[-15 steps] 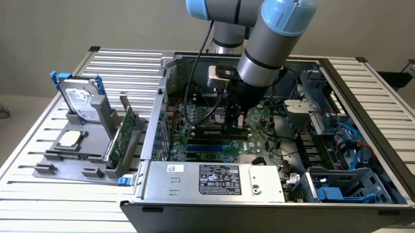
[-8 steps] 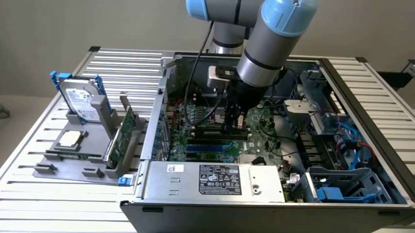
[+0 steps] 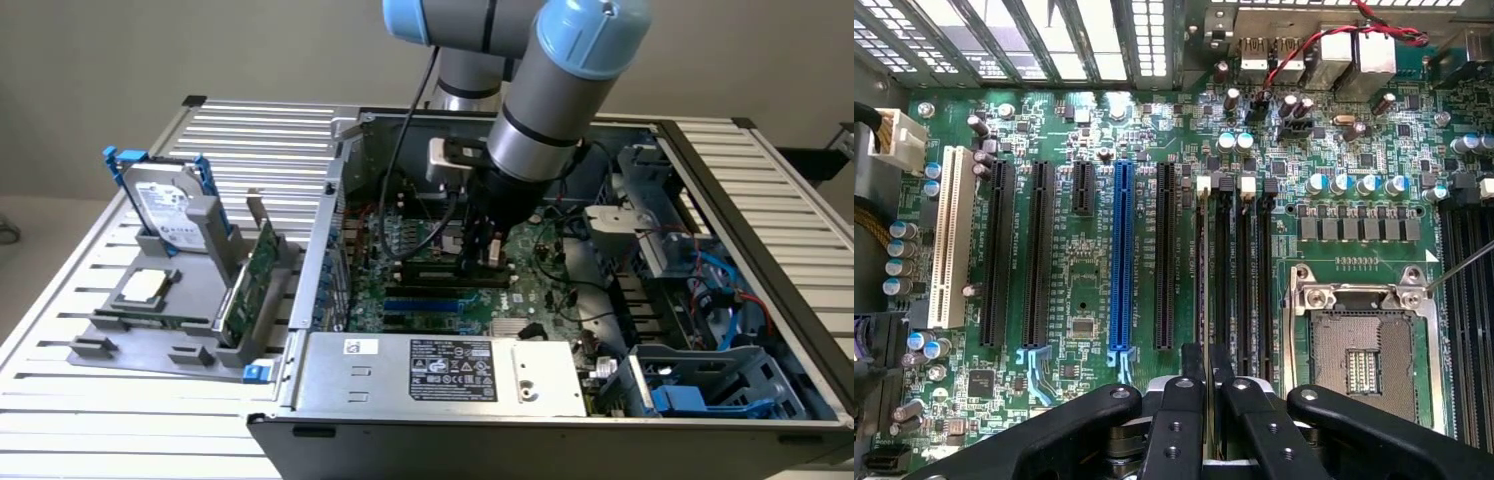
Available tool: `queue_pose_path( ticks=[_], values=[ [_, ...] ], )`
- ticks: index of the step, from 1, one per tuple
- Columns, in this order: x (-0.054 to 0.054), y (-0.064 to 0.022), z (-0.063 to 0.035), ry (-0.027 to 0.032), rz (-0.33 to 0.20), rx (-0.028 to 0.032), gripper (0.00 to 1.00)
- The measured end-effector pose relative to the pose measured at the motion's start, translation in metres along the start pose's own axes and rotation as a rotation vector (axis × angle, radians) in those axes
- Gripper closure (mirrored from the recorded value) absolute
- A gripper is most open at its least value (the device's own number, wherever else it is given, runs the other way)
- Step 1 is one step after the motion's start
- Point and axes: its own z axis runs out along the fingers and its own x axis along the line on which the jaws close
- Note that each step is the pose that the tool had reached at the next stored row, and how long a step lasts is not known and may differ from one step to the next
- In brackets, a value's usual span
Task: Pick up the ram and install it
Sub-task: 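Insert the ram into the slot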
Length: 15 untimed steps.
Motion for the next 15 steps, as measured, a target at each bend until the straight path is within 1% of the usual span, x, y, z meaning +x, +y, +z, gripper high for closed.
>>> queue_pose_path(
  ticks=[4,6,7,8,9,10,13,15],
  values=[
    [0.000,0.0000,0.0002,-0.0001,0.000,-0.0002,0.85],
    [0.000,0.0000,-0.0002,-0.0001,0.000,-0.0011,0.73],
    [0.000,0.0003,-0.0014,-0.0002,0.000,-0.0019,0.73],
    [0.000,0.0009,-0.0041,-0.0003,0.000,-0.0023,0.67],
    [0.000,0.0017,-0.0077,-0.0002,0.000,-0.0026,0.67],
    [0.000,0.0028,-0.0119,-0.0001,0.000,-0.0028,0.60],
    [0.000,0.0068,-0.0229,-0.0001,0.000,-0.0028,0.60],
    [0.000,0.0099,-0.0267,-0.0001,0.000,-0.0021,0.60]
  ],
)
